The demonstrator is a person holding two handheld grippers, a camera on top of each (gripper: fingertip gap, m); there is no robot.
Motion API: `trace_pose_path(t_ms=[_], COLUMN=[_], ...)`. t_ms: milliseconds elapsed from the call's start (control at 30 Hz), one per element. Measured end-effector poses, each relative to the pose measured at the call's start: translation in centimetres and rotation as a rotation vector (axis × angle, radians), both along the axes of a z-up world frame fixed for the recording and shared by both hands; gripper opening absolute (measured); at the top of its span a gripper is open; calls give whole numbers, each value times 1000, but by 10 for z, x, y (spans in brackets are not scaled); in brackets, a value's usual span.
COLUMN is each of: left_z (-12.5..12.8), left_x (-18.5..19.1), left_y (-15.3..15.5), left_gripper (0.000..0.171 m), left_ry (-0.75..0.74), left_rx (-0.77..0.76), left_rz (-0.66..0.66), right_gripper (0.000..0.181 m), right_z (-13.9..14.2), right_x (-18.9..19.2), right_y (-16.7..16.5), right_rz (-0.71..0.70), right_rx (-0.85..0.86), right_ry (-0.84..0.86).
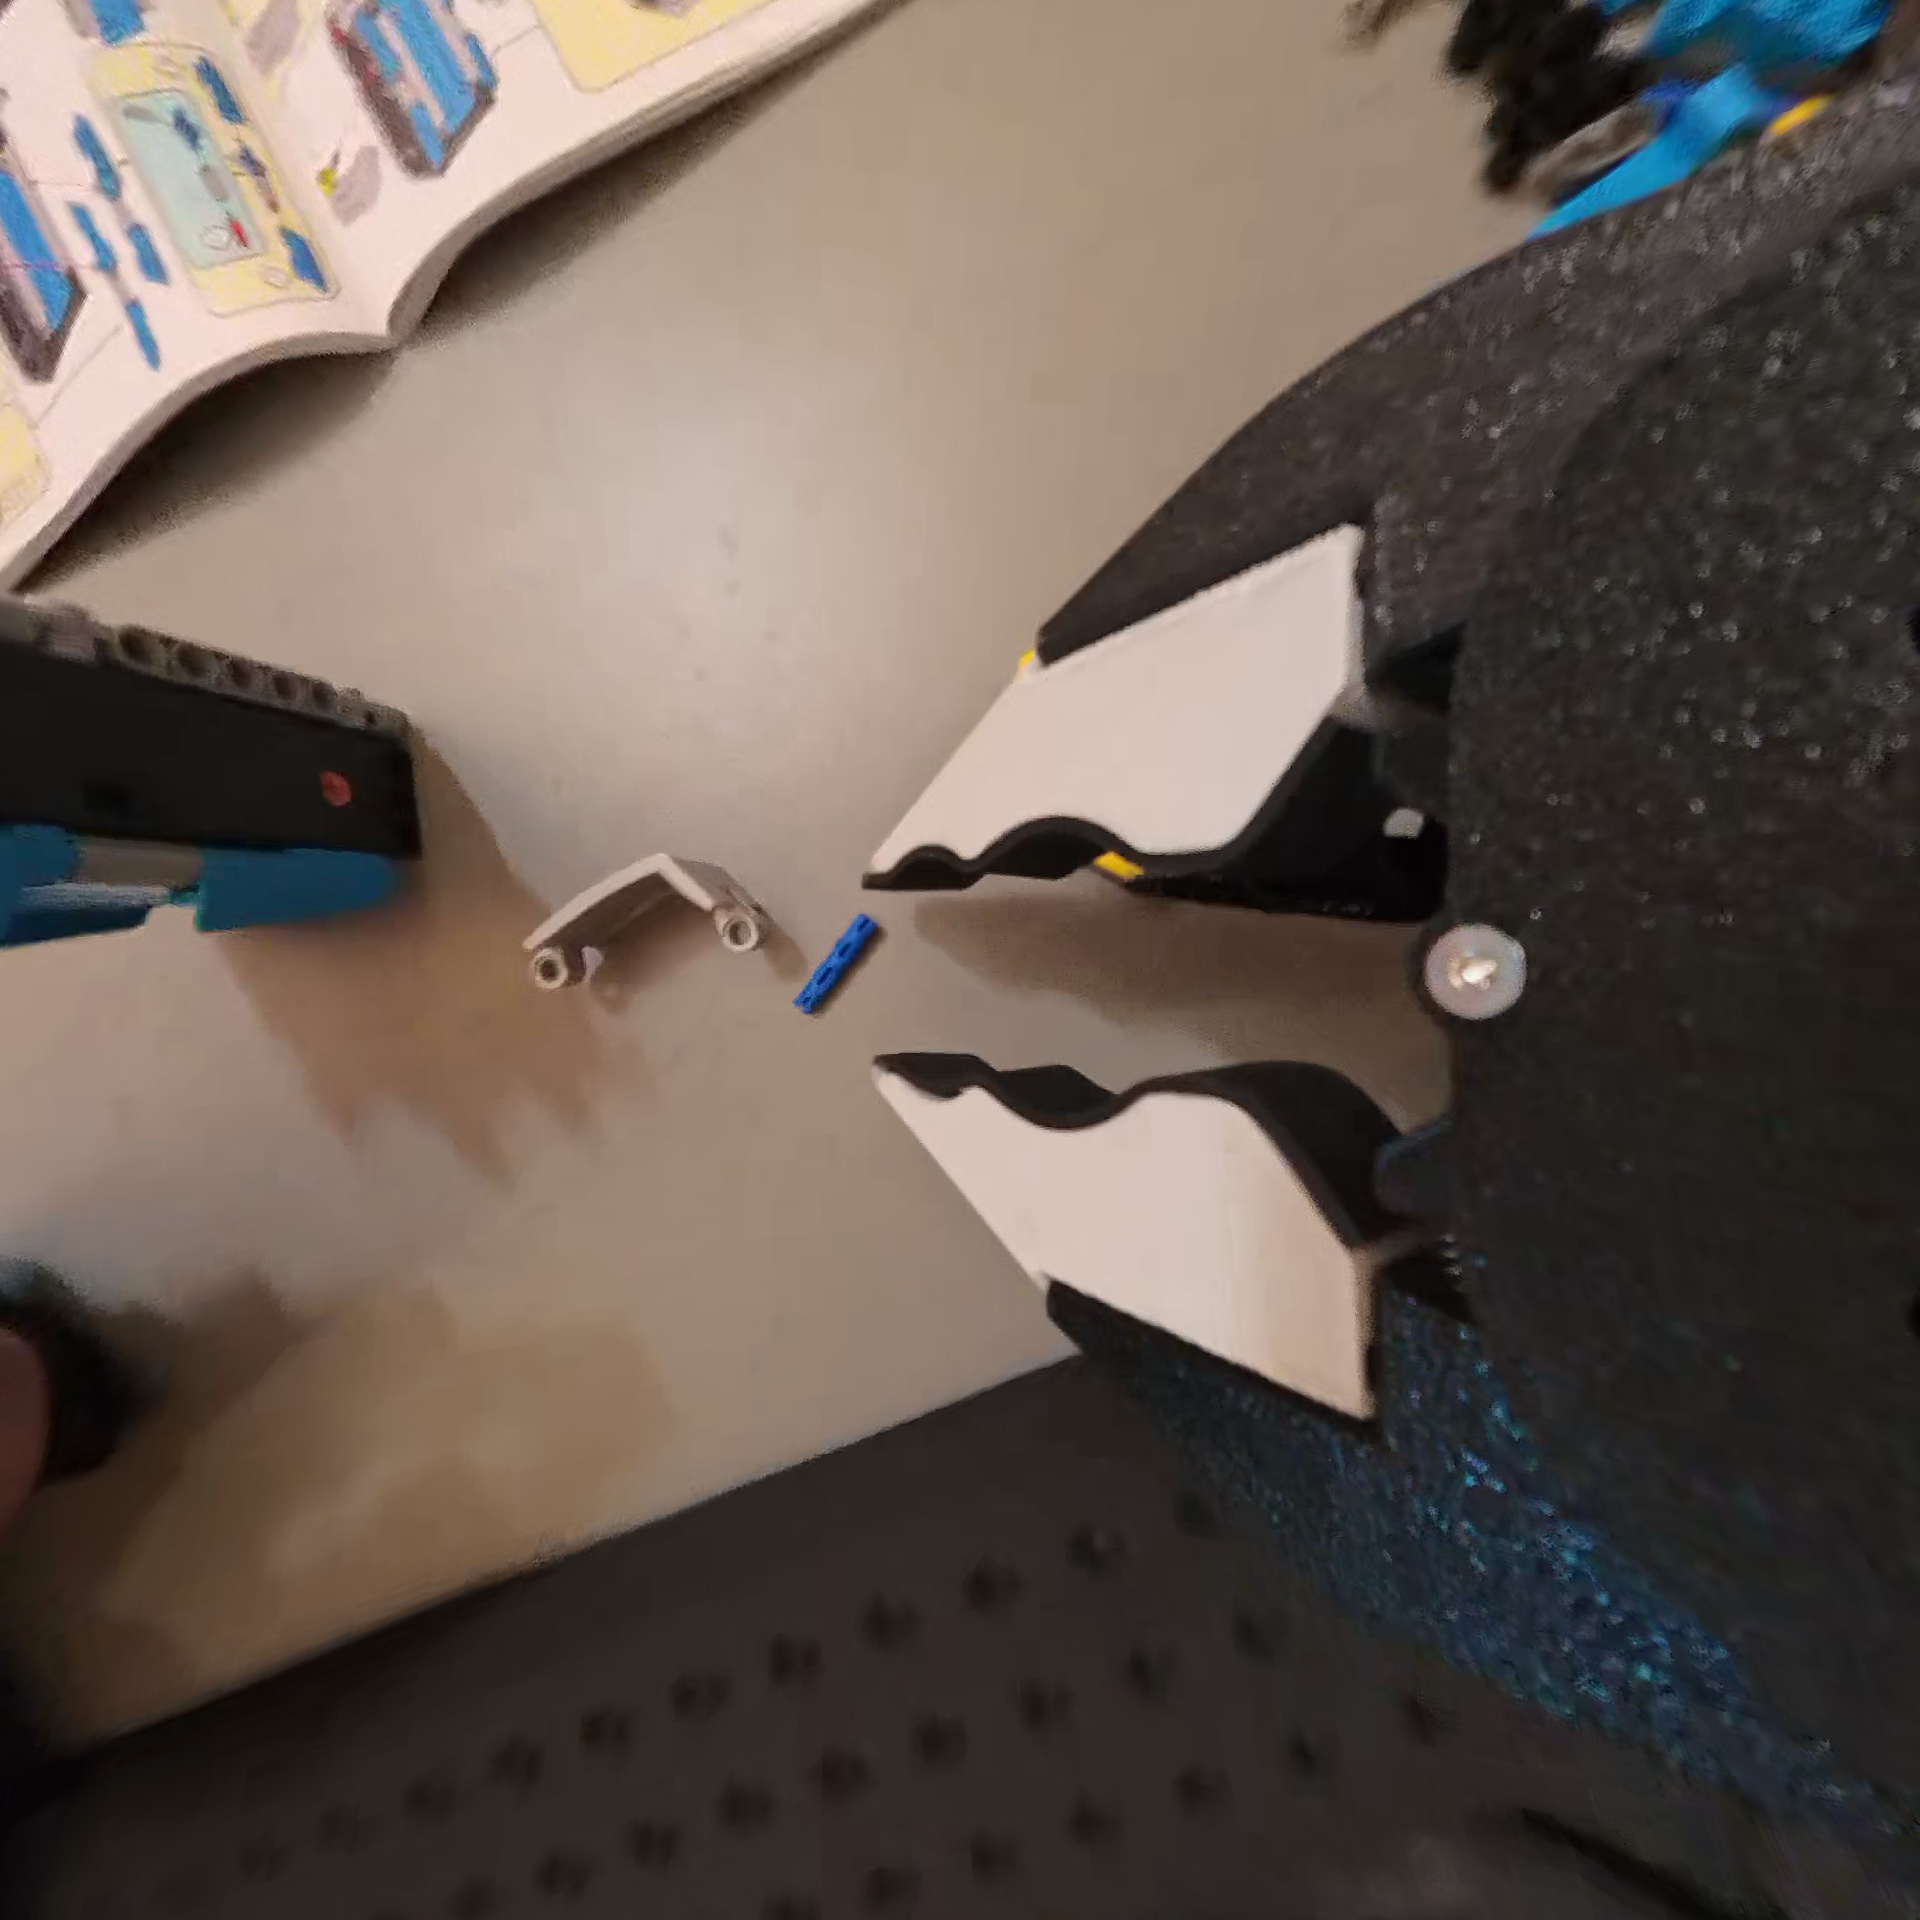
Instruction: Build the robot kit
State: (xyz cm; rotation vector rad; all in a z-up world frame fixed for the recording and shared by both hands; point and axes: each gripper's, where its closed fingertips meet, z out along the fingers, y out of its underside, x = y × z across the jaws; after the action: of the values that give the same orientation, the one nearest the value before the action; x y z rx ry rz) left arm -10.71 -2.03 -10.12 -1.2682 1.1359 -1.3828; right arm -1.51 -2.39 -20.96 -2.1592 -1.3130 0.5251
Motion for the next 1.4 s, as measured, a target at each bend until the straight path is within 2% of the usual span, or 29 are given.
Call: trace_pose_path(t_ms=[67,200,333,467,533,633,700,800,833,933,1133,1233,1400], left_z=[-7,-27,-37,-39,-39,-37,-32,-28,-26,-26,-32,-37,-42], left_x=[4,15,19,20,20,19,16,15,14,15,19,21,24], left_y=[-8,-26,-33,-26,-24,-22,-26,-25,-26,-31,-28,-23,-16], left_gripper=[12,28,32,31,30,22,1,0,0,0,0,0,0], left_ry=[54,195,261,272,273,256,222,197,186,185,228,261,310], left_rx=[14,14,-20,-69,-99,-149,-179,-190,-183,-156,-115,-1,357], left_rz=[-22,-91,-129,-105,-105,-118,-162,-166,-173,-185,-128,-53,137], right_gripper=[27,23,6,5,5,5,5,5,5,5,5,5,4], right_z=[-4,-13,-13,-9,8,50,72,89,90,76,63,59,55], right_x=[-6,-5,-11,-14,-29,-57,-69,-78,-81,-85,-88,-86,-84], right_y=[2,8,0,1,-3,-12,-19,-26,-29,-27,-22,-17,-9], right_rz=[30,60,117,112,130,139,144,156,165,163,137,105,26], right_rx=[-5,25,29,105,177,284,304,306,283,291,304,308,248], right_ry=[57,23,20,-40,12,203,323,430,456,393,330,314,330])
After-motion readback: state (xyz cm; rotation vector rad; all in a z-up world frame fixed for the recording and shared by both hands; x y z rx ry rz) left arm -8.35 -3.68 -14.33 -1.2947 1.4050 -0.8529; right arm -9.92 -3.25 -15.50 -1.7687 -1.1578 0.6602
